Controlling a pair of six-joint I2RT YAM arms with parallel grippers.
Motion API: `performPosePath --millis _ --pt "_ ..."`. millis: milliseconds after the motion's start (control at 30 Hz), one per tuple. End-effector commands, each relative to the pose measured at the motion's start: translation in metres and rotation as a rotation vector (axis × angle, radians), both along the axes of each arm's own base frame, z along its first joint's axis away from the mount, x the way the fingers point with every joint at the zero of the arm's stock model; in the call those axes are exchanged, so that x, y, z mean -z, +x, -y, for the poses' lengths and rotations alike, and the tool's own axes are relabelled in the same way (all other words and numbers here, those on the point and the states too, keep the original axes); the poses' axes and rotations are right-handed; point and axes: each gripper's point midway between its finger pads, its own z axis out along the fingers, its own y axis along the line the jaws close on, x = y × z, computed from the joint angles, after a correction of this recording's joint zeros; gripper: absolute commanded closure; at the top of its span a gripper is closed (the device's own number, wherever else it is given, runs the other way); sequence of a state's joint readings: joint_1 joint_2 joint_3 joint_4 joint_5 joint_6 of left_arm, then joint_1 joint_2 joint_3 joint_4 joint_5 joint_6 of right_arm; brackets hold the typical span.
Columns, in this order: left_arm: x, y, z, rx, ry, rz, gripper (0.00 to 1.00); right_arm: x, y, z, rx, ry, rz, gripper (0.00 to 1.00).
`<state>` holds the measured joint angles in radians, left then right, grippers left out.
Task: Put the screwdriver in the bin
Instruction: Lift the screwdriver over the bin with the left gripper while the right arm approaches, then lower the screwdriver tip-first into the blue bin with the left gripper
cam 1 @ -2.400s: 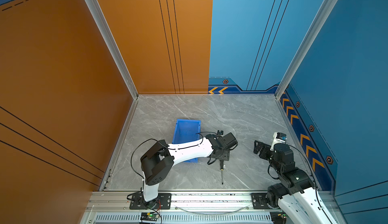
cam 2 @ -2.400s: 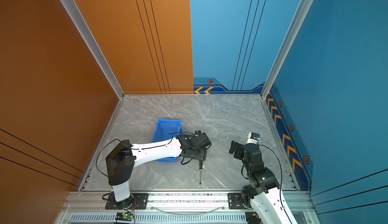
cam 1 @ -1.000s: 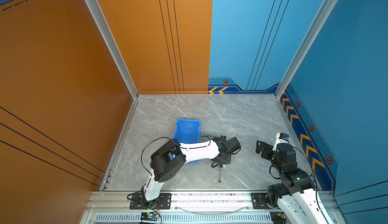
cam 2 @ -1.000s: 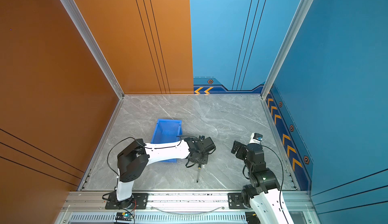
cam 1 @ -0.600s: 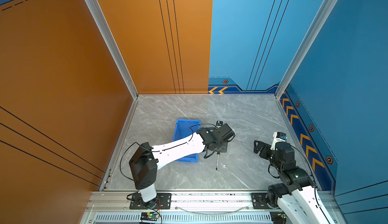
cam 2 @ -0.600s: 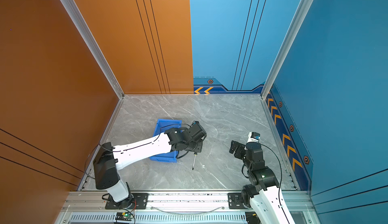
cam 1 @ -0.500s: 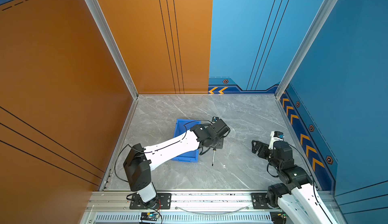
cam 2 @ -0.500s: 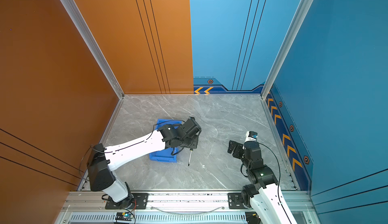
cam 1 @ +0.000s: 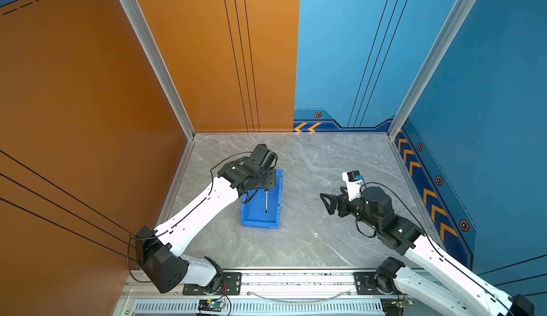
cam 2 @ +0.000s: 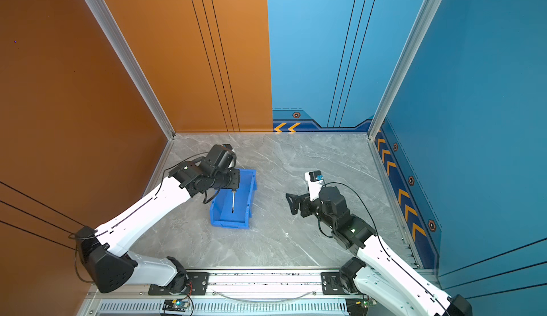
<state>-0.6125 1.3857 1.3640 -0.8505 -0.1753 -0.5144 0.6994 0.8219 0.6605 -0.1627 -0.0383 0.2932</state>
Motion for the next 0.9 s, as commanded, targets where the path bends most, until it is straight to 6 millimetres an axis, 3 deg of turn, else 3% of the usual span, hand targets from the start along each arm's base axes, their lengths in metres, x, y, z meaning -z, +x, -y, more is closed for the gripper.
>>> performPosePath --millis 0,167,367,633,867 --pt "0.009 -0.006 -0.017 0.028 0.032 -0.032 0.97 -0.029 -0.008 -0.037 -0.149 -0.062 0.145 0.00" --pt "0.026 0.001 -0.037 0.005 0.052 -0.066 0.97 -0.036 -0.016 -0.071 -0.221 -0.081 0.189 0.00" --pt "0.047 0.012 -0.038 0.022 0.055 -0.074 0.97 -0.034 -0.035 -0.097 -0.289 -0.114 0.210 0.00" --pt "0.078 0.025 -0.025 0.037 0.063 -0.101 0.97 -0.019 -0.058 -0.102 -0.310 -0.140 0.212 0.00" --pt "0.104 0.033 -0.015 0.033 0.083 -0.129 0.96 -0.011 -0.063 -0.099 -0.323 -0.170 0.214 0.00"
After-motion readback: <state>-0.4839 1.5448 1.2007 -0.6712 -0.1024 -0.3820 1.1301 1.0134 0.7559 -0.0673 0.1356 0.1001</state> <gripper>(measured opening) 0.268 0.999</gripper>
